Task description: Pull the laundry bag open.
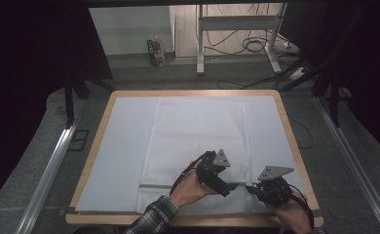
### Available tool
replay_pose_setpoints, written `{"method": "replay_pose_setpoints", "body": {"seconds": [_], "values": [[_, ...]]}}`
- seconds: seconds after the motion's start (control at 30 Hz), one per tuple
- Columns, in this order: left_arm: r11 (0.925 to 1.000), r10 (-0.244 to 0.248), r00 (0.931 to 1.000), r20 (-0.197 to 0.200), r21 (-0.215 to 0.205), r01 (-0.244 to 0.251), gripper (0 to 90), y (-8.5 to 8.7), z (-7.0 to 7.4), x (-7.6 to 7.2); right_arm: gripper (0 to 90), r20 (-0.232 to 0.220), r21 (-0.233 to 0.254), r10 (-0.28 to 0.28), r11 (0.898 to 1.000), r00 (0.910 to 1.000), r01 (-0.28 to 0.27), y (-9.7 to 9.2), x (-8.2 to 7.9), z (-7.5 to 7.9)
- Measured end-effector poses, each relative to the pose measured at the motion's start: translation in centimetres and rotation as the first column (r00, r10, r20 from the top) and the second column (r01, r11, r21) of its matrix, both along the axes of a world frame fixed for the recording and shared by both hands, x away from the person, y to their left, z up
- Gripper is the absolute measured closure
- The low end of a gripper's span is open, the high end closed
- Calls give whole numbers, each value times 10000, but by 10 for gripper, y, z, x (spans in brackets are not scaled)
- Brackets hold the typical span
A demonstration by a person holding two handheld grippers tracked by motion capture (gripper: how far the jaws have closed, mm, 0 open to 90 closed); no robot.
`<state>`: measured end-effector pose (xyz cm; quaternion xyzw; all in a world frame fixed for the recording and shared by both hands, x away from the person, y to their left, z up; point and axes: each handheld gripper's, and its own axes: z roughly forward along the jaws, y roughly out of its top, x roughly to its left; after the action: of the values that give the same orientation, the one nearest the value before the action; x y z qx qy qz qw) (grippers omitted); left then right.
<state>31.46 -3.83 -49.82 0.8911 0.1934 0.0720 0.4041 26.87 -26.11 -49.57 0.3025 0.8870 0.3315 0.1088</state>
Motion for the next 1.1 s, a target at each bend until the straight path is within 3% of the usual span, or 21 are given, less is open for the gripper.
{"method": "replay_pose_setpoints", "body": {"seconds": [0.1,0.33,0.5,0.6,0.63,0.73,0.97,1.1], "values": [[9997,-141,9997,211,191,137,24,-9,0,2,825,-42,31,-9,10000,10000,9,0,0,1],[9999,-138,9997,197,74,137,23,-18,-2,7,822,8,12,51,10000,10000,-51,1,0,1],[9995,287,9994,205,-125,-285,24,-17,-3,10,820,109,-6,143,9999,9998,-143,2,-1,1],[9971,731,9961,490,172,-740,39,-16,-5,11,820,155,-30,285,9996,9995,-285,3,-2,2],[9980,578,9973,455,241,-589,39,-15,-5,13,820,130,47,391,9992,9992,-391,3,-2,2],[9956,668,9977,-122,-643,-675,38,-12,-3,14,821,68,-168,71,9998,10000,-70,5,-2,2],[9970,230,9997,-38,-742,-232,34,-19,7,11,821,34,17,64,10000,10000,-65,4,-2,2],[9989,-138,9999,95,-440,142,28,-23,7,9,821,48,52,72,10000,10000,-72,4,-2,2]]}}
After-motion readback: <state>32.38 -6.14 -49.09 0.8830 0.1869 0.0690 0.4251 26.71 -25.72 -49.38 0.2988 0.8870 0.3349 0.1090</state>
